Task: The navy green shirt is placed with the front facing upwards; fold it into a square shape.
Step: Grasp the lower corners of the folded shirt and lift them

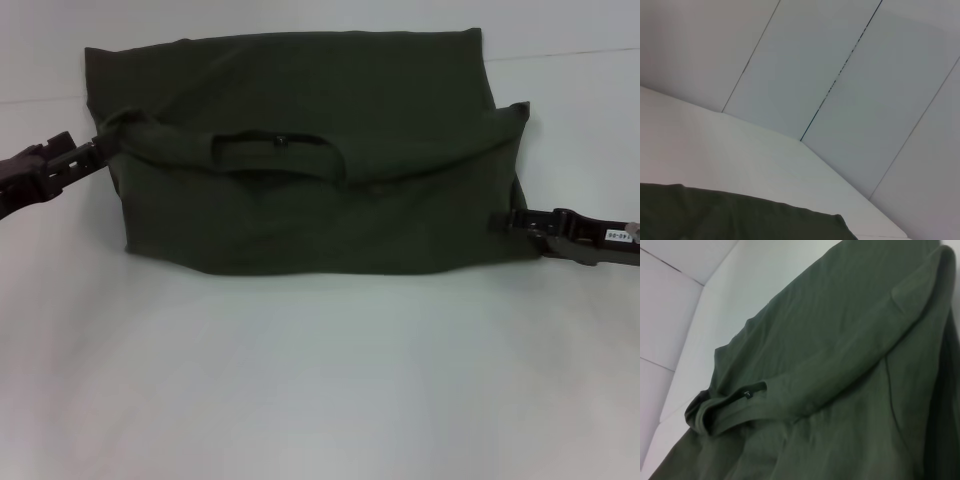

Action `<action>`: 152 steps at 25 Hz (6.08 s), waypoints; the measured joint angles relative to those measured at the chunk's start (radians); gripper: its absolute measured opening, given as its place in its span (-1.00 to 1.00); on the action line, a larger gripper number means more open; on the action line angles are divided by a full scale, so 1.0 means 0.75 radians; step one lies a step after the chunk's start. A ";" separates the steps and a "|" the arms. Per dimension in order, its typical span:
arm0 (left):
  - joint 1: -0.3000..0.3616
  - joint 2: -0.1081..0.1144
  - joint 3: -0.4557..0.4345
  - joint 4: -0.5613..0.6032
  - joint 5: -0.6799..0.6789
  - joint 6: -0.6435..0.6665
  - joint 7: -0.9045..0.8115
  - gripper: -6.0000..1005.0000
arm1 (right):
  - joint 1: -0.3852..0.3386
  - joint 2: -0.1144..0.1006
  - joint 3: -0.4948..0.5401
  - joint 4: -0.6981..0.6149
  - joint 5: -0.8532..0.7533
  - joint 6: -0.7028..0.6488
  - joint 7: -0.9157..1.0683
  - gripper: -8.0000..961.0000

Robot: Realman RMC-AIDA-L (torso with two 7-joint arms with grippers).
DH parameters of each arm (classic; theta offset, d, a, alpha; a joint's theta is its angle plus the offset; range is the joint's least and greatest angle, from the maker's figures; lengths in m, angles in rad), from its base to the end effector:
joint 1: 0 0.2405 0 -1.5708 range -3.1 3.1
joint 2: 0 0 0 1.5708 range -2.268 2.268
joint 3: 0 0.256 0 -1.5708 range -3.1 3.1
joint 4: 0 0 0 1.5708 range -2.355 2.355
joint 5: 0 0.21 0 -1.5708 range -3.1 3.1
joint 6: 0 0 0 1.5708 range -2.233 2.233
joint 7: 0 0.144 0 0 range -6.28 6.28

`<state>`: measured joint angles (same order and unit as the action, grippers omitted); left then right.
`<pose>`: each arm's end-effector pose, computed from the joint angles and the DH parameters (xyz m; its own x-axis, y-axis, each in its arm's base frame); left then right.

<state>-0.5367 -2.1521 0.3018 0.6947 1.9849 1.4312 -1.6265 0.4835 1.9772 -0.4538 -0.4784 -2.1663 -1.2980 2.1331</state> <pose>-0.2859 0.3508 0.0326 0.4184 0.4455 0.7915 0.8274 -0.5463 -0.1299 0.3564 0.3262 0.0292 0.0219 -0.8098 -0.5862 -0.9949 -0.0752 0.0667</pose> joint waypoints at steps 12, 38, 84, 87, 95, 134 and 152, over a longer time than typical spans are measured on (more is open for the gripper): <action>0.008 -0.002 -0.001 0.000 0.009 0.000 0.005 0.90 | -0.004 0.007 -0.002 0.008 -0.002 0.034 0.066 0.16; 0.002 0.017 0.154 0.062 0.270 -0.113 0.027 0.89 | -0.048 0.008 0.029 0.009 0.011 -0.006 0.042 -0.89; 0.026 -0.010 0.331 0.155 0.399 -0.071 0.153 0.89 | -0.057 0.014 0.124 0.016 0.013 0.003 0.011 -0.89; 0.019 -0.011 0.338 0.149 0.390 -0.072 0.163 0.89 | -0.058 0.017 0.124 0.016 0.013 0.006 0.011 -0.89; 0.002 -0.014 0.365 0.119 0.381 -0.056 0.165 0.89 | -0.057 0.018 0.124 0.016 0.013 0.007 0.010 -0.89; -0.022 -0.004 0.370 0.073 0.355 -0.212 0.140 -0.85 | -0.090 0.022 0.160 0.017 0.029 0.003 -0.045 -0.89; 0.155 -0.011 0.178 0.174 0.348 0.253 0.218 -0.91 | -0.254 0.054 0.332 0.071 0.029 -0.190 -0.503 -0.89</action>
<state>-0.4205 -2.1607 0.4355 0.8251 2.2456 1.6206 -1.4630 0.2927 2.0179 -0.2046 -0.4251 -2.1445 -1.4407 1.7561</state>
